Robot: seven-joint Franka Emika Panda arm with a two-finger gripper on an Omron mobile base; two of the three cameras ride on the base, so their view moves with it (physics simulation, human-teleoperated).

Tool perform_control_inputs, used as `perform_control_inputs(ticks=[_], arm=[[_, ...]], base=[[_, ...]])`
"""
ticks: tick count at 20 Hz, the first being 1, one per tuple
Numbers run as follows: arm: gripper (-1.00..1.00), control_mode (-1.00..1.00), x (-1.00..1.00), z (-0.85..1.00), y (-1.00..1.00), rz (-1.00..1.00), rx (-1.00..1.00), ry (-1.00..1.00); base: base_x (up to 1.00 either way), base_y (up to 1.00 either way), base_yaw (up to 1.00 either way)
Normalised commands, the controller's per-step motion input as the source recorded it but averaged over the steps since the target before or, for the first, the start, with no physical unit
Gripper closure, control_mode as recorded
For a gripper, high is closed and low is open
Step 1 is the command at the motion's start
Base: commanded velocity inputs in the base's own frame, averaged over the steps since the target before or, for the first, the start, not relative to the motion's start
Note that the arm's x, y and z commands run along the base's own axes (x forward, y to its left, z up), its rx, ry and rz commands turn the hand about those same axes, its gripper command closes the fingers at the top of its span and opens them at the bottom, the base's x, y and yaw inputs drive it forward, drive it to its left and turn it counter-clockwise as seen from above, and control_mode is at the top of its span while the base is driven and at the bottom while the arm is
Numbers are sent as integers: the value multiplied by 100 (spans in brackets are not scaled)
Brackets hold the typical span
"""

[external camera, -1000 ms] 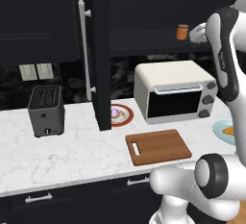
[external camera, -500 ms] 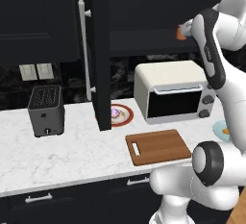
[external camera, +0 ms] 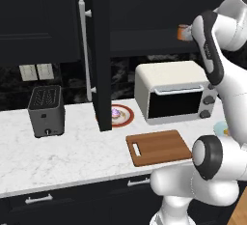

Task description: From the different types of pastries on the counter, select a croissant and place it on the cutting board. Then retrieve a jar of jam from the cabinet and place it alongside the croissant on the cutting board.

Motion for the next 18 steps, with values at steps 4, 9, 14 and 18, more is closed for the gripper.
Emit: perform_control_inputs(ticks=[4,9,14,18], arm=[[-100,-100,65,19,-12,0,0,0],[-100,-100,89,18,-39,1,0,0],[-100,-100,28,0,0,1,0,5],[-100,-100,61,0,0,0,0,10]], base=[[0,0,0],[0,0,0],[0,0,0],[0,0,0]])
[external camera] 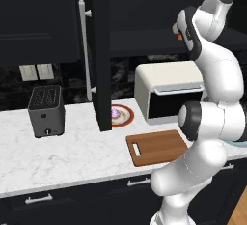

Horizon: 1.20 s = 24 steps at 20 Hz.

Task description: From the different types of pastries on the counter, select a croissant and place it on the cutting board. Then retrieve a jar of jam from the cabinet and place it alongside the croissant on the cutting board.

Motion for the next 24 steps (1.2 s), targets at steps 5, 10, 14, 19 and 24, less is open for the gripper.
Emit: perform_control_inputs(ticks=[5,10,14,19,24], arm=[[-100,-100,26,0,-17,2,2,1],[-100,-100,6,-3,-5,1,0,0],[-100,-100,0,-54,5,0,-8,0],[-100,-100,20,3,4,0,0,0],[-100,-100,64,5,4,0,0,5]], base=[[0,0,0],[0,0,0],[0,0,0],[0,0,0],[0,0,0]])
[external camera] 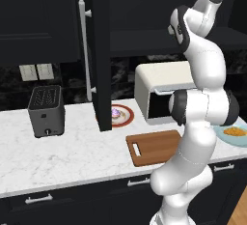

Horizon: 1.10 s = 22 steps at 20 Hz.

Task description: From the different types of pastries on the counter, select a croissant and place it on the cutting board. Then retrieve a jar of jam from the cabinet and place it alongside the croissant on the cutting board.

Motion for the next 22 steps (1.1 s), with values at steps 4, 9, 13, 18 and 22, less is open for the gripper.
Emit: perform_control_inputs(ticks=[4,9,13,18,22], arm=[[-100,-100,12,0,6,0,0,2],[-100,-100,1,0,-25,4,4,0],[100,-100,0,-1,-10,3,1,0],[100,-100,0,0,-2,0,0,0],[100,-100,0,0,0,0,0,0]], base=[[0,0,0],[0,0,0],[0,0,0],[0,0,0],[0,0,0]])
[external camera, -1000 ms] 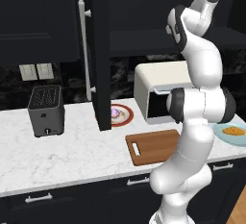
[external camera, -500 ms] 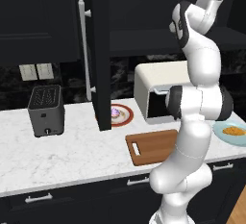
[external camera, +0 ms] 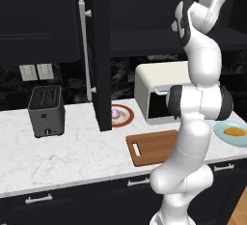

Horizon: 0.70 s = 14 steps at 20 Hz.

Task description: From the different types of pastries on the counter, select a croissant and place it on the cutting board. Then retrieve a jar of jam from the cabinet and place it alongside the croissant on the cutting board.

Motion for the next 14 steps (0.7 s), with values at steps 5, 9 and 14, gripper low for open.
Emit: perform_control_inputs(ticks=[5,9,14], arm=[[100,-100,-42,73,8,0,3,0],[100,-100,-55,-35,33,0,0,-9],[100,-100,-100,-98,54,-1,0,-41]], base=[[0,0,0],[0,0,0],[0,0,0]])
